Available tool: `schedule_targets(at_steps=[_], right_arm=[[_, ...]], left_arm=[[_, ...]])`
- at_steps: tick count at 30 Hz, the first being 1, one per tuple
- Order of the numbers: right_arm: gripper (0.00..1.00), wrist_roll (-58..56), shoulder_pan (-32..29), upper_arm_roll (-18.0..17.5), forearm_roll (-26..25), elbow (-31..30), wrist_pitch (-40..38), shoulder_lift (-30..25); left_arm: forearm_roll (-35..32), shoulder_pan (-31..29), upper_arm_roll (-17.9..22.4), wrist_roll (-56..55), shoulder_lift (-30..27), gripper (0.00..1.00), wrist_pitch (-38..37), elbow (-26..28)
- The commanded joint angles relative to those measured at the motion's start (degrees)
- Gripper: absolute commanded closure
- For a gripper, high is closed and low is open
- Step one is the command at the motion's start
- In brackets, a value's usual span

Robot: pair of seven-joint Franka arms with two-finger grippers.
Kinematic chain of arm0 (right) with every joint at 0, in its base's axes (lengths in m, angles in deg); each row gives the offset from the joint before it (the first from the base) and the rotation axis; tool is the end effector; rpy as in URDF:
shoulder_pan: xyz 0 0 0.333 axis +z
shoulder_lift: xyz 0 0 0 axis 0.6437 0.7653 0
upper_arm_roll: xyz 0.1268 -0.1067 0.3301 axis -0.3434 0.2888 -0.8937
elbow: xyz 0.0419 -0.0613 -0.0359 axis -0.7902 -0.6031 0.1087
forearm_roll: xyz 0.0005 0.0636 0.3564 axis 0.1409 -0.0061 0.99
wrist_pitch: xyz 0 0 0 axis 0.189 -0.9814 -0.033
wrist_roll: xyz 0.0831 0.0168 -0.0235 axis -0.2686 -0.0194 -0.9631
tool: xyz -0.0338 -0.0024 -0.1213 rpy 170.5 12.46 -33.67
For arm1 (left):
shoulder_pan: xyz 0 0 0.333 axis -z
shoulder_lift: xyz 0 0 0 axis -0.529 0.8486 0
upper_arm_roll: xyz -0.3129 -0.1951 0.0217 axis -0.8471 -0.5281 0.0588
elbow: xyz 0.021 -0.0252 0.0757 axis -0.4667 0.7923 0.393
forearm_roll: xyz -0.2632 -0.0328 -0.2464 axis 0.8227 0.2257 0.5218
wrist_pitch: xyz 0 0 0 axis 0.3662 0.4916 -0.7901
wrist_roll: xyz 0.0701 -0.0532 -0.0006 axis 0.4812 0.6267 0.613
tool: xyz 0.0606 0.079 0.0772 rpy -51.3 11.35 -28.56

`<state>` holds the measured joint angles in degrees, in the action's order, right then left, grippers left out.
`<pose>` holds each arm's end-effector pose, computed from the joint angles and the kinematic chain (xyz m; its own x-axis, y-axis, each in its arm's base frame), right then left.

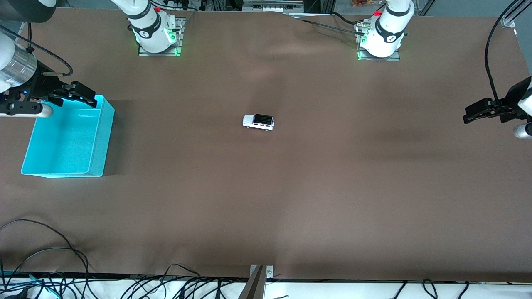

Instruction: Wind and store white jeep toy

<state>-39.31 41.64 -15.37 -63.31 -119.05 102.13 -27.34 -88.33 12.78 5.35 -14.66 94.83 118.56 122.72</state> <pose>0.5187 0.0280 0.6081 0.9981 -0.0282 -0.0544 -0.0286 -0.9996 -0.0067 0.5640 0.0355 0.6228 0.9959 0.0383 -0.0823 0.0367 -0.9991 -0.0204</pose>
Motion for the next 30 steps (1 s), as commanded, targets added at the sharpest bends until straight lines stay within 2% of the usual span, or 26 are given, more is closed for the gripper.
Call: schedule_targets(at_steps=[1, 30], right_arm=[[0.0, -0.53, 0.1, 0.11, -0.12, 1.15, -0.19, 0.33], [0.0, 0.7, -0.08, -0.5, 0.23, 1.15, -0.55, 0.24]], left_arm=[[1.67, -0.52, 0.0, 1.54, -2.57, 0.0, -0.1, 2.44], [2.9, -0.79, 0.0, 1.45, -2.66, 0.0, -0.19, 2.62]])
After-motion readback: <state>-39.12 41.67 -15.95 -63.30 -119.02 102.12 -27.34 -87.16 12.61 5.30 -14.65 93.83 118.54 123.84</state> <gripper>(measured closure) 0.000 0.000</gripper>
